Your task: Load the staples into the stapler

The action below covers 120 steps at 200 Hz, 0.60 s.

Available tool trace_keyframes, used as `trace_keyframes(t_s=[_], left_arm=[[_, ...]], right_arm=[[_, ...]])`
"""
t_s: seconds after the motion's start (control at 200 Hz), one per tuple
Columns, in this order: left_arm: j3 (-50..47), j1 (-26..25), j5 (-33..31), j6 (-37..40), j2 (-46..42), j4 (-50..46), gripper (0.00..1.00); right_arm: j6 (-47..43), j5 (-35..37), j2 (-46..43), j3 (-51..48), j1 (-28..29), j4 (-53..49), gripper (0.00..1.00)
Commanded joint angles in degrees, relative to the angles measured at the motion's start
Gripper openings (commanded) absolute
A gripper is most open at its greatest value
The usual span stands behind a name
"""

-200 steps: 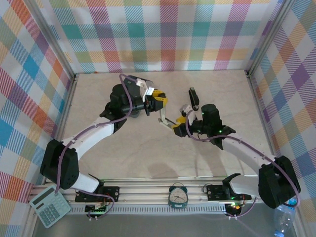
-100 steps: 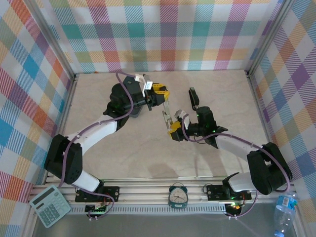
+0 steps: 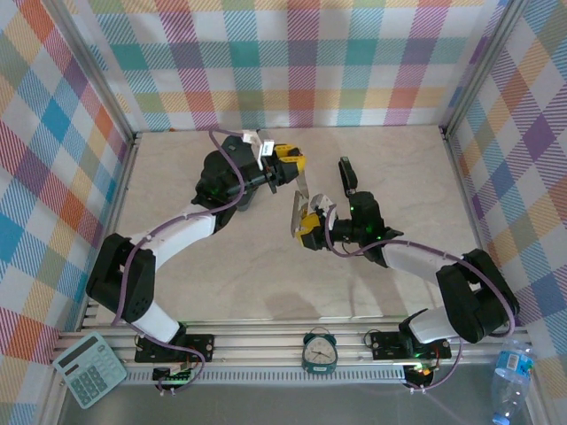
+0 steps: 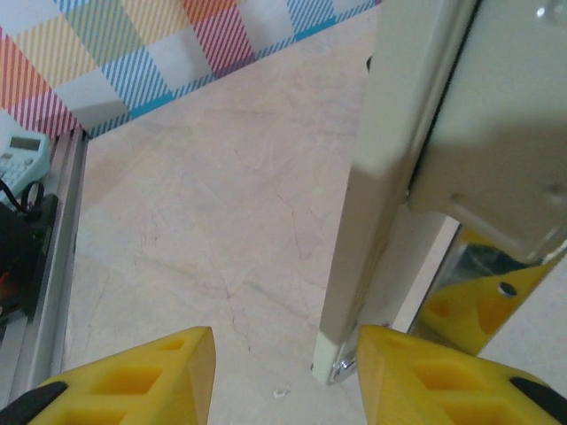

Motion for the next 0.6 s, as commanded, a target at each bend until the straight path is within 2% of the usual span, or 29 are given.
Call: trace_keyframes(t_s=[0.0,0.14,0.31,0.49,0.595], left_arm=[[1.1,-1.9,-0.5,-4.5,0.2,6.4,0.00],[0.9,-2.1,-1.1,-2.9,-0.1,4.8,0.00],[1.8,-2.1,-1.7,5.1,-3.3,-6.5,0.00],[0.6,-1.7,-1.5,6.4,-5.3,-8.4,0.00],[-0.2,-1.7,-1.1,6.2,-5.4,-7.7,0.00]], right_arm=[[3.4,-0.8,1.2,0.1,0.3,7.8,0.46],[3.8,0.3,0.1,-0.3,0.3,7.9,0.47],[3.3,0.5,-4.4,-2.2,-0.3,7.6,0.49],[-0.5,-0.9,-9.2,-2.1,-2.0,0.6,0.51],[-4.1,-6.2,-11.4,-0.6,-4.9,-5.8,0.53]])
